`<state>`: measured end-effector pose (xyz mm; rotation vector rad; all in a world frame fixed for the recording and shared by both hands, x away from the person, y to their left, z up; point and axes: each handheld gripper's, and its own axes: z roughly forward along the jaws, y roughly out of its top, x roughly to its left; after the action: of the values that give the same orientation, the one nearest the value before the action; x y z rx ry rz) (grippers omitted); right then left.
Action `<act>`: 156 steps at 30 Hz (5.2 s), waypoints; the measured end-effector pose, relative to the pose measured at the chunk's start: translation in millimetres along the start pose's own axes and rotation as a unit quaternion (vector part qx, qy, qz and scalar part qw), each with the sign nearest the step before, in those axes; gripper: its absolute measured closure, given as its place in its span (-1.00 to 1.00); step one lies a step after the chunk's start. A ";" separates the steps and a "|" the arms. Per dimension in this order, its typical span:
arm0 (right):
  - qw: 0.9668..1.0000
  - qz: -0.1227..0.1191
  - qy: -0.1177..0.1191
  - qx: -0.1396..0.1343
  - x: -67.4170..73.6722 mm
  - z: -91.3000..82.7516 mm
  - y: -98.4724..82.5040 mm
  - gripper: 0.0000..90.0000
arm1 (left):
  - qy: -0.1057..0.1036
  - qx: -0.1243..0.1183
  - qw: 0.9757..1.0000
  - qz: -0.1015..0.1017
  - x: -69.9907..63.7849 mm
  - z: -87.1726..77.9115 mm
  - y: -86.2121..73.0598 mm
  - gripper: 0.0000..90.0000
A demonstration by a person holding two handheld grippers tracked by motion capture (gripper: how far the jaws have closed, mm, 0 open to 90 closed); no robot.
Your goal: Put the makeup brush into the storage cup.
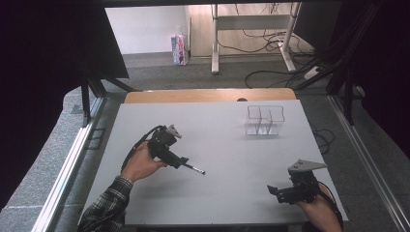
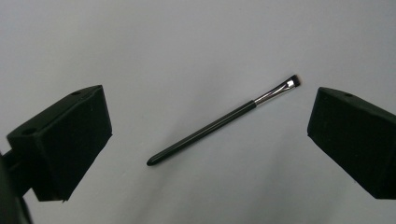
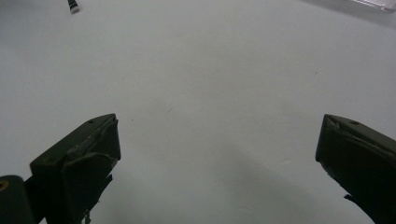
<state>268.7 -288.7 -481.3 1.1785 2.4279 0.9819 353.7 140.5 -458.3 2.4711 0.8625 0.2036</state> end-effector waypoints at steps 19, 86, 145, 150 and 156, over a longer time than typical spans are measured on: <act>1.000 0.000 0.003 0.004 0.1 0.4 -0.1 -1.00 | -0.004 0.065 0.995 0.072 -6.7 25.9 27.2 -0.95; 1.000 -0.007 0.006 0.003 1.2 0.0 -0.4 -0.97 | -0.071 0.018 0.997 0.034 -12.6 31.1 -17.8 0.88; 0.990 -0.025 0.105 -0.095 23.7 -6.9 19.9 -0.98 | -0.120 -0.233 0.963 -0.066 -72.3 -27.3 -80.7 0.87; 0.988 -0.030 0.112 -0.098 31.8 -4.5 25.7 -0.97 | -0.120 -0.233 0.963 -0.060 -80.5 -26.6 -80.7 0.87; 0.987 -0.025 0.126 -0.096 40.7 1.3 33.3 -0.97 | -0.124 -0.242 0.961 -0.058 -85.6 -23.7 -76.3 0.87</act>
<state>263.2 -242.1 -457.7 0.9745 2.4656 1.3880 238.1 148.6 -474.8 1.9344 0.7423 0.0524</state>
